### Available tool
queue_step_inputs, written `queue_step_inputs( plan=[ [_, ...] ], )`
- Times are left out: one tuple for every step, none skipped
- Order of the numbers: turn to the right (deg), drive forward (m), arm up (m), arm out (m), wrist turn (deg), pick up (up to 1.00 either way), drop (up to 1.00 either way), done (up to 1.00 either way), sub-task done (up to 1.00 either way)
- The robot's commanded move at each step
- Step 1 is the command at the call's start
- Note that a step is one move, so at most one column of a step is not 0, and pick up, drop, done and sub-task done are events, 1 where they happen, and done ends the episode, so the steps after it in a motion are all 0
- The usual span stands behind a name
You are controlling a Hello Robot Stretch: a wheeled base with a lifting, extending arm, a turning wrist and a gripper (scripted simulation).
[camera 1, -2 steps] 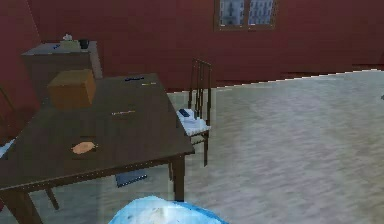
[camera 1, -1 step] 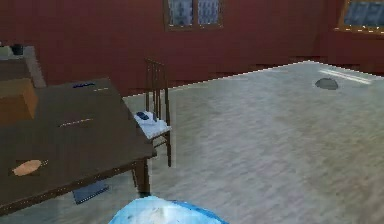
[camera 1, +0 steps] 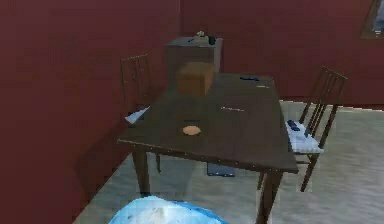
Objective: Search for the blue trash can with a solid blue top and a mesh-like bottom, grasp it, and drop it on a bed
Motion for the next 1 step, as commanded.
queue_step_inputs(
  plan=[
    [-45.0,0.0,0.0,0.0,0.0,0.0,0.0,0.0,0.0]
  ],
)
